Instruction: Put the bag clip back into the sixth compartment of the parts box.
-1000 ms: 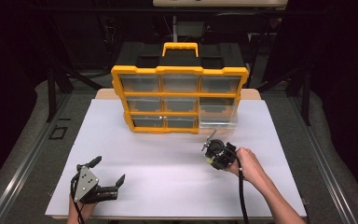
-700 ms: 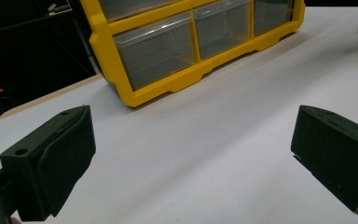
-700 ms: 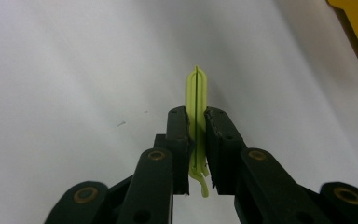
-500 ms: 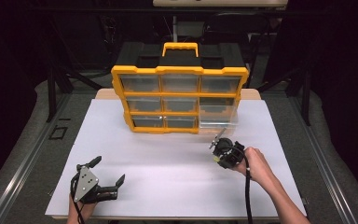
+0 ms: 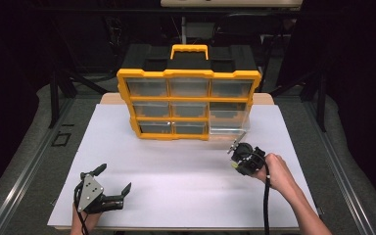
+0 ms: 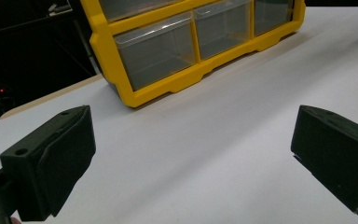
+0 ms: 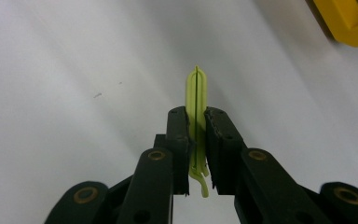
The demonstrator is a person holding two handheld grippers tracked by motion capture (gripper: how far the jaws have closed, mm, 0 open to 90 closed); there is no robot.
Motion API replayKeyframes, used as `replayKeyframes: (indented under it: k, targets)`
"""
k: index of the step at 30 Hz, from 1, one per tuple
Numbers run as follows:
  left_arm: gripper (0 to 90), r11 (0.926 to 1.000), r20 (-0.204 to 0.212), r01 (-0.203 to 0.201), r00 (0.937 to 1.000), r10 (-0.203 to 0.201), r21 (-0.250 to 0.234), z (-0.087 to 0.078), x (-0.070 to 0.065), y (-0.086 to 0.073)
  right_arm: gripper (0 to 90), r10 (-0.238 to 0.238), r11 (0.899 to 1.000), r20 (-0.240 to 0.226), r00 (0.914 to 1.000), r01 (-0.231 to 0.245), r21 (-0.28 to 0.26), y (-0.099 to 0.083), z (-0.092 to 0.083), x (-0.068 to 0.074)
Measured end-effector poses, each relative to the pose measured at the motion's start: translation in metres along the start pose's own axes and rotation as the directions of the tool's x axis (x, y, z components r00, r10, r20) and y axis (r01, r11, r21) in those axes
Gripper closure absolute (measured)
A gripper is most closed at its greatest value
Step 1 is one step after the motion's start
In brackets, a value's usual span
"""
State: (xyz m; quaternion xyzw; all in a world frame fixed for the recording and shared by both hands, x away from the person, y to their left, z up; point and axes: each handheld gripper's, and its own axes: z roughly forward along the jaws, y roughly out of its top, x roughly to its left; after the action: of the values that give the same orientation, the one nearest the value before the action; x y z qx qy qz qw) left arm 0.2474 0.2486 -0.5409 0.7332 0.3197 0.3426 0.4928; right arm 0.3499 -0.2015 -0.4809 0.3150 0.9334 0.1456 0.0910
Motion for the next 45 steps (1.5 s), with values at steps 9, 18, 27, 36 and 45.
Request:
replayKeyframes:
  k: [9,18,27,36,45]
  targets:
    - [0.0,1.0,-0.001,0.0,1.0,0.0,-0.002,0.0,0.0,0.0,80.4,0.022,0.999,0.069,0.9974,-0.025,0.044,-0.004,-0.012,-0.006]
    - [0.0,1.0,-0.002,-0.003,1.0,0.003,0.0,0.0,0.0,0.0,80.4,0.049,0.998,0.084,0.9953,-0.052,0.037,-0.01,-0.022,-0.016]
    - [0.0,1.0,-0.002,0.0,1.0,0.0,-0.001,0.001,0.0,0.0,80.5,0.051,0.998,0.084,0.9951,-0.054,0.036,-0.012,-0.031,-0.02]
    - [0.0,1.0,-0.004,-0.004,1.0,0.004,0.0,0.0,0.0,0.0,80.5,0.063,0.997,0.099,0.9931,-0.066,0.028,-0.016,-0.039,-0.022]
    - [0.0,1.0,-0.003,-0.004,1.0,0.004,-0.001,0.001,0.0,0.0,80.4,0.077,0.996,0.108,0.9911,-0.082,0.034,-0.018,-0.048,-0.029]
